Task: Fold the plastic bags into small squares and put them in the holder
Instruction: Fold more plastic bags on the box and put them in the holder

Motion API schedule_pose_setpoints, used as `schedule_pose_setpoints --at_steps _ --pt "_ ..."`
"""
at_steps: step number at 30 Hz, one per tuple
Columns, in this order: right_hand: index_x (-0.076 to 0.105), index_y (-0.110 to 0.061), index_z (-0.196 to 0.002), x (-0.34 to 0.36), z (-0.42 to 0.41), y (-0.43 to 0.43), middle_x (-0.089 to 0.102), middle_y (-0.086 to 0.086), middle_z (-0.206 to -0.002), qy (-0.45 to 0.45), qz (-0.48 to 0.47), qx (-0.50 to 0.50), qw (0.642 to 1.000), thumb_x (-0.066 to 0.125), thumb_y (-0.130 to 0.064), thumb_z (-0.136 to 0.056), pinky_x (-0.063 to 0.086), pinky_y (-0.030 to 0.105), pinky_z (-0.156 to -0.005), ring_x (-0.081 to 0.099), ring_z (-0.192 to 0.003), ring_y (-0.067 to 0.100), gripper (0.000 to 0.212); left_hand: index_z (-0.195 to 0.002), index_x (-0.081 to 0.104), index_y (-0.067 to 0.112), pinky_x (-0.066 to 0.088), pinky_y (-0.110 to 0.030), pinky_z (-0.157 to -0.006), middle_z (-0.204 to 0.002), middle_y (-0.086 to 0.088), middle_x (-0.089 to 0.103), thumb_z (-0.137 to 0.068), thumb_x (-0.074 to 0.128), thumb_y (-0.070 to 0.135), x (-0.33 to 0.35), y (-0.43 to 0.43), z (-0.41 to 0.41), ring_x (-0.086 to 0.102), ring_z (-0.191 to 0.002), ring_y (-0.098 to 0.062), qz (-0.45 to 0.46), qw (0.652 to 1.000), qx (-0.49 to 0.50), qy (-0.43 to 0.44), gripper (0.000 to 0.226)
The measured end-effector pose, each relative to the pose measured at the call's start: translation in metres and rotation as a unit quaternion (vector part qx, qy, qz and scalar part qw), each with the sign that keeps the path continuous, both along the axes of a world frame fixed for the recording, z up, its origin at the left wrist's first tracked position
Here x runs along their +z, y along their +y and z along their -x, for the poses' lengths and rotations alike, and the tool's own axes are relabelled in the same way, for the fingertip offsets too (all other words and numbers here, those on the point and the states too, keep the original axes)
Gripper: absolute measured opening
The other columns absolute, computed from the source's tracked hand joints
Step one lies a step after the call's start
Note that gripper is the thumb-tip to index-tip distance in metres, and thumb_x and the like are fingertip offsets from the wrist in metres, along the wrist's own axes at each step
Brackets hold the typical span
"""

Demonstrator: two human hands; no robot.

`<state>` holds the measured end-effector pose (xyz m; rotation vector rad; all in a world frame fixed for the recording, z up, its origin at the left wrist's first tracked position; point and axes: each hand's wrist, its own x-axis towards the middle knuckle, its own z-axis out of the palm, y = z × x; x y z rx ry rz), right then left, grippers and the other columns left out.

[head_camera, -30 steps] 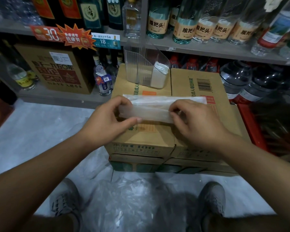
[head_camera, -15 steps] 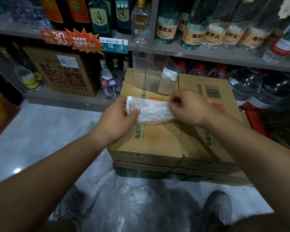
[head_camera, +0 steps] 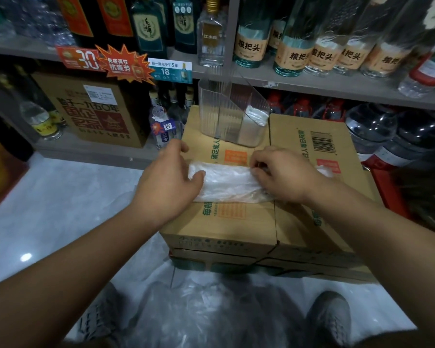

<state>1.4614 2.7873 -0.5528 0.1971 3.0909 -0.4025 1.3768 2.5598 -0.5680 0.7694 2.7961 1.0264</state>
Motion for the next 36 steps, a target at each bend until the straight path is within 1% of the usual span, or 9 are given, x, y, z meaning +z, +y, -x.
schedule_pose_setpoints --at_steps 3,6,10,16,20,23,26,32,36 --pt "0.063 -0.024 -0.101 -0.002 -0.005 -0.003 0.058 0.001 -0.1 -0.002 -0.007 0.013 1.0 0.053 -0.029 -0.099 0.049 0.037 -0.074 0.056 -0.09 0.021 0.011 -0.142 0.047 0.017 0.035 -0.045 -0.108 -0.145 -0.004 0.049 -0.096 0.055 0.041 -0.001 0.005 -0.007 0.045 -0.133 -0.025 0.05 0.982 -0.113 0.144 0.053" --pt "0.063 -0.023 -0.105 -0.004 -0.008 -0.006 0.058 0.001 -0.102 0.002 -0.025 0.018 1.0 0.052 -0.031 -0.099 0.043 0.033 -0.069 0.057 -0.09 0.022 0.014 -0.156 0.033 0.021 0.007 -0.041 -0.124 -0.166 -0.003 0.025 -0.099 0.027 0.051 -0.011 0.013 -0.015 0.016 -0.154 -0.018 0.145 0.961 -0.213 0.098 0.065" --pt "0.063 -0.024 -0.113 -0.006 -0.013 -0.006 0.059 0.0 -0.107 0.013 -0.022 0.009 1.0 0.056 -0.035 -0.097 0.041 0.032 -0.073 0.057 -0.096 0.022 0.021 -0.163 0.005 0.022 -0.013 -0.039 -0.125 -0.17 0.001 -0.006 -0.102 0.01 0.055 -0.03 0.014 -0.017 -0.015 -0.154 -0.009 0.228 0.941 -0.244 0.063 0.069" --pt "0.064 -0.028 -0.117 0.009 -0.024 0.02 0.06 -0.007 -0.112 -0.038 0.085 -0.059 0.994 0.079 -0.04 -0.083 0.051 0.037 -0.09 0.058 -0.102 0.014 0.039 -0.161 -0.009 0.022 -0.015 -0.04 -0.124 -0.168 0.005 -0.018 -0.097 -0.001 0.059 -0.033 0.014 -0.016 -0.025 -0.151 -0.006 0.265 0.93 -0.243 0.069 0.075" --pt "0.065 -0.027 -0.113 0.018 -0.041 0.037 0.055 -0.01 -0.103 0.047 -0.044 -0.109 0.992 0.071 -0.035 -0.088 0.039 0.038 -0.094 0.052 -0.11 0.021 0.027 -0.161 -0.009 0.022 -0.014 -0.041 -0.125 -0.168 0.005 -0.017 -0.096 -0.001 0.06 -0.033 0.014 -0.017 -0.024 -0.151 -0.007 0.268 0.93 -0.241 0.073 0.077" --pt "0.065 -0.025 -0.091 0.024 -0.058 0.024 0.059 -0.012 -0.085 0.09 0.053 -0.144 0.984 0.067 -0.035 -0.091 0.042 0.027 -0.069 0.058 -0.087 0.014 0.01 -0.161 -0.01 0.022 -0.014 -0.04 -0.125 -0.168 0.005 -0.018 -0.094 -0.005 0.063 -0.036 0.013 -0.016 -0.025 -0.151 -0.006 0.259 0.932 -0.242 0.075 0.078" --pt "0.07 -0.02 -0.082 0.024 -0.074 0.011 0.068 -0.001 -0.074 -0.037 0.239 -0.218 0.946 0.074 -0.045 -0.087 0.044 0.025 -0.053 0.063 -0.065 0.013 0.025 -0.161 -0.009 0.023 -0.013 -0.04 -0.125 -0.168 0.006 -0.018 -0.092 -0.008 0.065 -0.037 0.013 -0.015 -0.026 -0.15 -0.005 0.258 0.932 -0.242 0.076 0.081" --pt "0.067 -0.009 -0.099 0.004 -0.081 -0.015 0.069 0.009 -0.068 -0.026 0.483 -0.319 0.815 0.077 -0.022 -0.089 0.039 0.022 -0.038 0.055 -0.045 0.017 0.02 -0.161 -0.009 0.022 -0.014 -0.04 -0.125 -0.168 0.005 -0.018 -0.09 -0.009 0.065 -0.037 0.014 -0.015 -0.024 -0.151 -0.006 0.26 0.931 -0.242 0.079 0.083" --pt "0.066 -0.007 -0.105 -0.002 -0.073 -0.021 0.068 0.006 -0.065 -0.019 0.538 -0.333 0.774 0.07 -0.017 -0.094 0.033 0.019 -0.035 0.052 -0.042 0.015 0.014 -0.161 -0.008 0.022 -0.014 -0.04 -0.125 -0.168 0.005 -0.016 -0.087 -0.011 0.066 -0.036 0.015 -0.015 -0.023 -0.151 -0.006 0.26 0.932 -0.241 0.077 0.087"
